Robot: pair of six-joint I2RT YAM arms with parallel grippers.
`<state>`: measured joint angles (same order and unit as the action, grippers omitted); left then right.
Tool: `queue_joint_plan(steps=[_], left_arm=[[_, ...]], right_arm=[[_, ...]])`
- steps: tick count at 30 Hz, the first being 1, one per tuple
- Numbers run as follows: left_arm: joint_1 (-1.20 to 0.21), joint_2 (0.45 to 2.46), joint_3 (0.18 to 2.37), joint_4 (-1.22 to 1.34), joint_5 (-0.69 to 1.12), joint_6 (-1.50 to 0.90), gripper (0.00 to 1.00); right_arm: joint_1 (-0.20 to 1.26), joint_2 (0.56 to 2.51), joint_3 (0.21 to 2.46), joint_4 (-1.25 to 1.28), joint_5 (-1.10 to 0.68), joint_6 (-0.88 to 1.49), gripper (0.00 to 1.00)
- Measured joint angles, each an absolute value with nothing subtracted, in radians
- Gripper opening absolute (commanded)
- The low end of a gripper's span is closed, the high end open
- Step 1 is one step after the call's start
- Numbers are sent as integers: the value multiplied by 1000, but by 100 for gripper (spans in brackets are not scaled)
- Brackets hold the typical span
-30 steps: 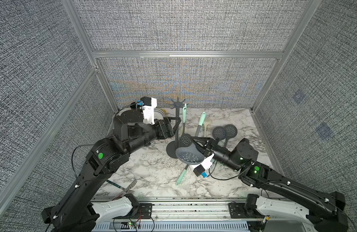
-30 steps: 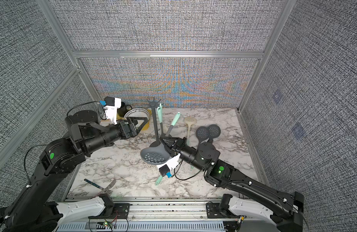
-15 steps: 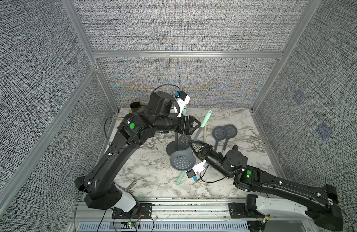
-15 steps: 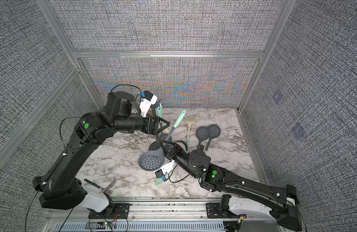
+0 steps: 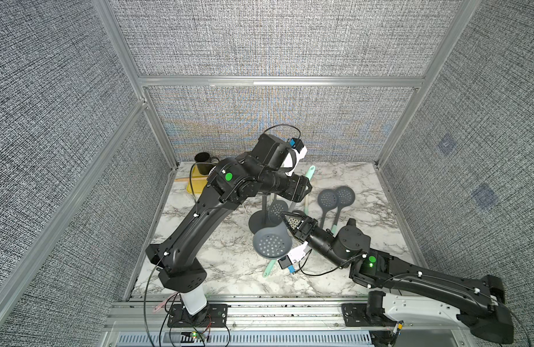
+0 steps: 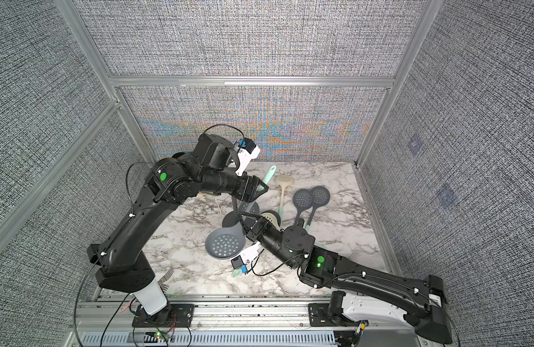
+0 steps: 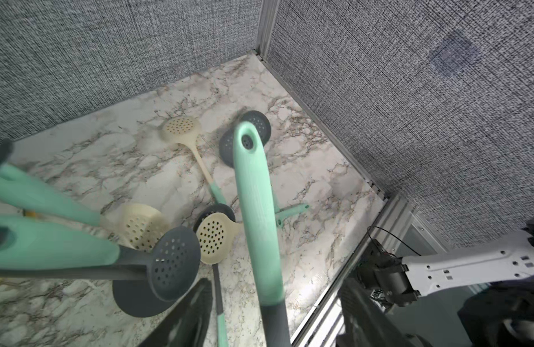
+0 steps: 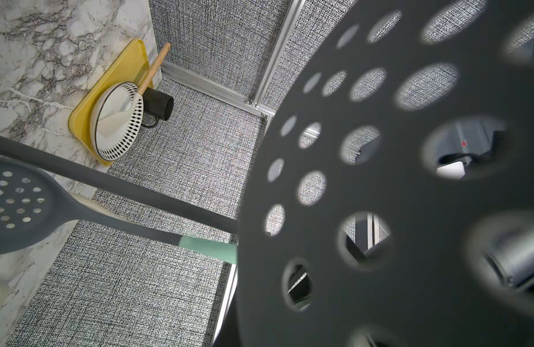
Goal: Hang the skimmer on the kitchen utensil rack
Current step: Pick up the skimmer from the center of the board.
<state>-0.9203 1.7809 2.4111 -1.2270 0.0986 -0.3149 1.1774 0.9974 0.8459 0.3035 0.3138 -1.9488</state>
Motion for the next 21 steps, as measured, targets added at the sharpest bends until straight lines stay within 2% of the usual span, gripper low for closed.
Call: queue_joint_plan(steps=[6, 16, 18, 21], left_arm=[[-949, 1847, 2465, -1297, 59, -292, 58], [-980, 1876, 2485, -1349, 12, -276, 33], [-980, 1880, 2493, -1355, -1, -269, 26], [-980, 1883, 2498, -1357, 3, -291, 10]], right_arm=[[1177, 1000, 846, 303, 317, -1947, 0], [1178, 1006, 850, 300, 332, -1946, 0], [1178, 1008, 851, 296, 332, -1945, 0], [1178, 1013, 851, 295, 333, -1947, 0]])
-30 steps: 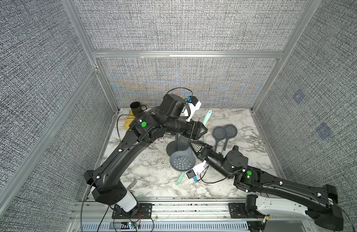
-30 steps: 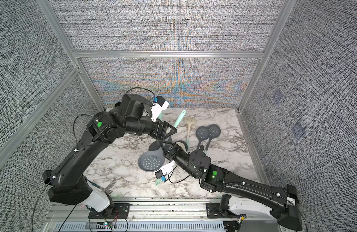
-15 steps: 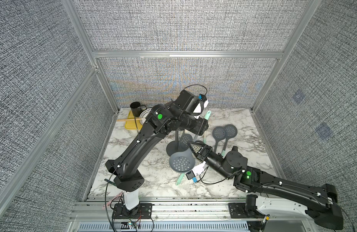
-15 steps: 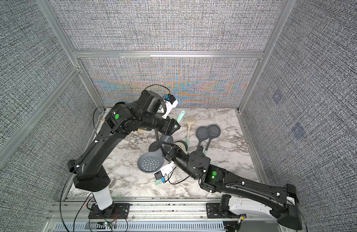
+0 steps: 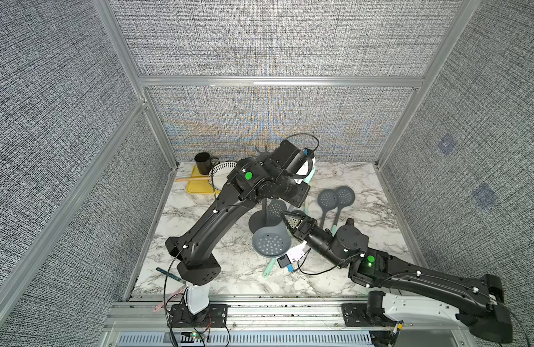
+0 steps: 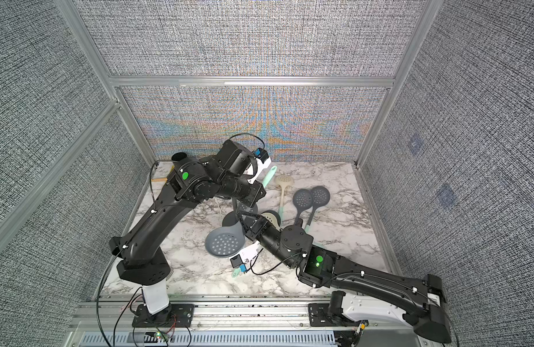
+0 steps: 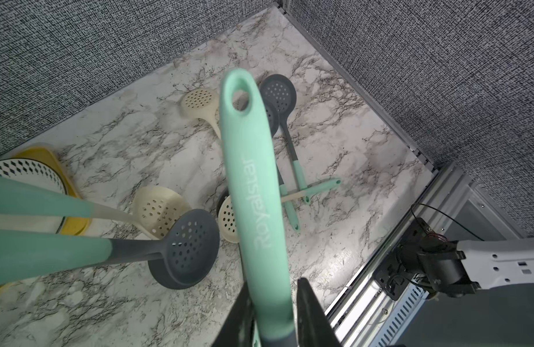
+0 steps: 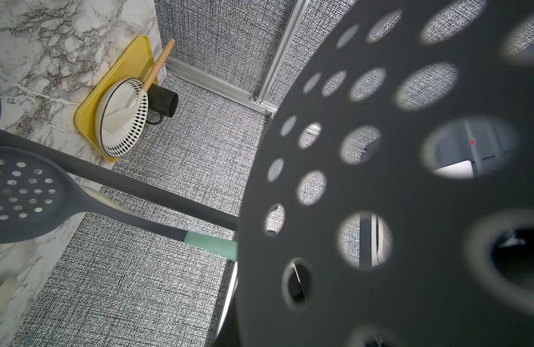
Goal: Hang the skimmer on the kitchen utensil rack
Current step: Pick up the skimmer from the center of the board.
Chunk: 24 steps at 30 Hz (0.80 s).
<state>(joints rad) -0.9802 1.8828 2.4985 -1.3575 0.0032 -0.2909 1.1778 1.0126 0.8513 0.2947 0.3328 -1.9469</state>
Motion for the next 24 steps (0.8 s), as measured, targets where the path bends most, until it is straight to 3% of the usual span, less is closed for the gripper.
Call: queue_joint_plan(steps=[1, 6, 7, 9, 10, 11, 18, 24], left_arm=[[-986, 1883, 2499, -1351, 8, -299, 3], [-987, 1878, 2484, -1341, 25, -308, 2], [-987, 1871, 2471, -1335, 23, -303, 2], [-987, 1850, 2432, -1317, 18, -303, 2], [-987, 1834, 2409, -1306, 10, -293, 2], [-986, 1815, 2382, -1299, -10, -269, 2], [-980, 1619, 2121, -1146, -106, -243, 2], [-980, 1369, 1768, -928, -149, -226, 3]], right_arm=[[1178, 1017, 851, 296, 336, -1951, 0], [1177, 1021, 858, 292, 336, -1945, 0], [1177, 1021, 859, 287, 336, -1943, 6], [1178, 1021, 861, 280, 332, -1936, 30], [1178, 1020, 862, 276, 333, -1924, 71], [1178, 1015, 862, 270, 333, -1915, 97], [1179, 948, 834, 222, 316, -1823, 99], [1176, 844, 742, 220, 337, -1640, 99]])
